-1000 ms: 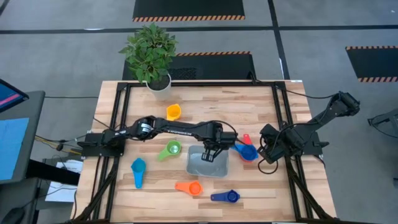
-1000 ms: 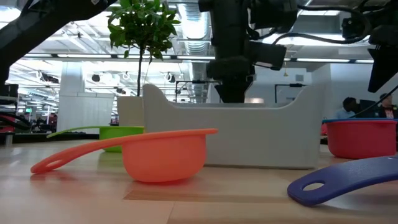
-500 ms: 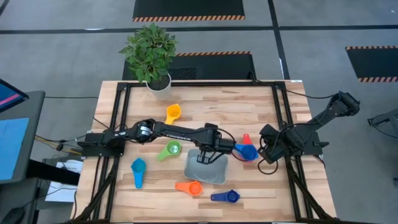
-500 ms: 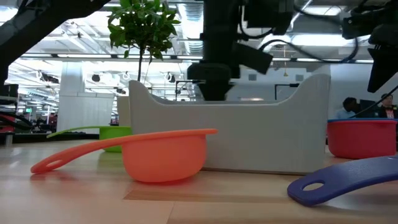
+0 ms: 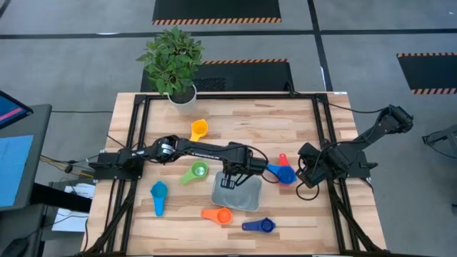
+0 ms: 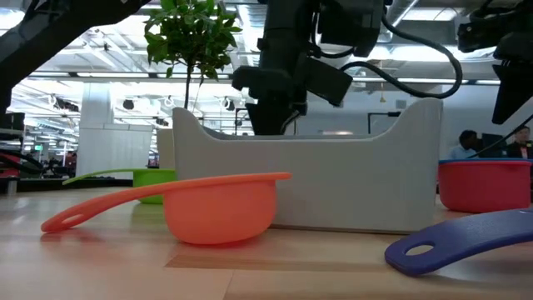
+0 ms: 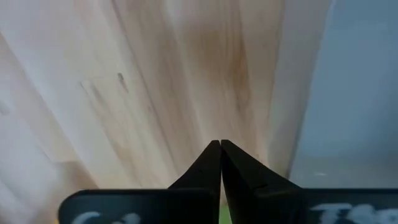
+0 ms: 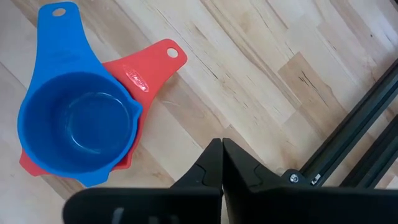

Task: Nest measuring cups in basket
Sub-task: Adjust the gray bin

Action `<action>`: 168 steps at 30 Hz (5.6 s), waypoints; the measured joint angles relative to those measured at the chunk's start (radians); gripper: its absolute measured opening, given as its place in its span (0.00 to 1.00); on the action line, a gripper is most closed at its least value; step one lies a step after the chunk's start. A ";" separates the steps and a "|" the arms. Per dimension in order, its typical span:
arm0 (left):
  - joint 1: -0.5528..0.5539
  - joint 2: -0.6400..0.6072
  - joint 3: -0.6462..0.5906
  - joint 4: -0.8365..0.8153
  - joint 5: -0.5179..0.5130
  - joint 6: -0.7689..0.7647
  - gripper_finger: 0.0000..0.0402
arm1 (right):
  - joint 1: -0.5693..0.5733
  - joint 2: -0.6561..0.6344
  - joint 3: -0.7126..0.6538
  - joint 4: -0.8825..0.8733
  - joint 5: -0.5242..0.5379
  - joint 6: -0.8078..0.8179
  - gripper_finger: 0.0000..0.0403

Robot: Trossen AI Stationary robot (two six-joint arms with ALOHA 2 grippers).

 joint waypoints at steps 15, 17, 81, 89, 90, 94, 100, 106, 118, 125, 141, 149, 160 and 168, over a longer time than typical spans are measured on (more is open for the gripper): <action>-0.005 0.000 0.000 0.031 0.118 -0.038 0.00 | 0.000 0.000 0.000 0.000 0.000 0.000 0.06; -0.005 0.000 0.000 0.048 0.114 -0.040 0.00 | 0.000 0.000 0.000 0.000 0.000 0.001 0.05; -0.116 -0.054 -0.081 0.575 0.100 0.173 0.00 | 0.000 0.000 0.000 0.005 0.001 -0.049 0.05; -0.113 -0.031 -0.079 0.589 0.026 0.186 0.00 | 0.000 0.000 0.000 0.003 0.001 -0.049 0.09; -0.112 -0.031 -0.080 0.586 0.022 0.191 0.00 | 0.000 0.000 0.000 0.002 0.001 -0.049 0.08; -0.102 -0.031 -0.080 0.570 0.005 0.205 0.00 | 0.000 0.000 0.000 0.004 0.001 -0.049 0.06; -0.084 -0.031 -0.080 0.564 -0.038 0.197 0.00 | 0.000 0.000 0.000 0.005 0.000 -0.049 0.05; -0.086 -0.031 -0.076 0.552 -0.026 0.179 0.00 | 0.000 0.000 0.000 0.004 0.000 -0.050 0.08; -0.130 -0.042 0.034 0.216 0.032 0.052 0.00 | 0.000 0.000 0.000 0.024 0.000 -0.075 0.05; -0.141 -0.032 -0.043 0.192 0.036 0.013 0.00 | 0.000 0.000 0.000 0.041 -0.004 -0.075 0.07; -0.140 -0.032 -0.065 0.026 -0.031 -0.077 0.00 | 0.000 0.000 0.000 0.057 -0.005 -0.075 0.05; -0.140 -0.032 -0.065 0.015 -0.030 -0.069 0.00 | 0.000 0.000 0.000 0.076 -0.005 -0.076 0.08; -0.139 -0.032 -0.065 -0.026 -0.052 -0.079 0.00 | 0.000 0.000 0.000 0.077 -0.005 -0.079 0.06; -0.139 -0.032 -0.065 -0.043 -0.101 -0.088 0.00 | 0.000 0.000 0.000 0.087 -0.006 -0.091 0.07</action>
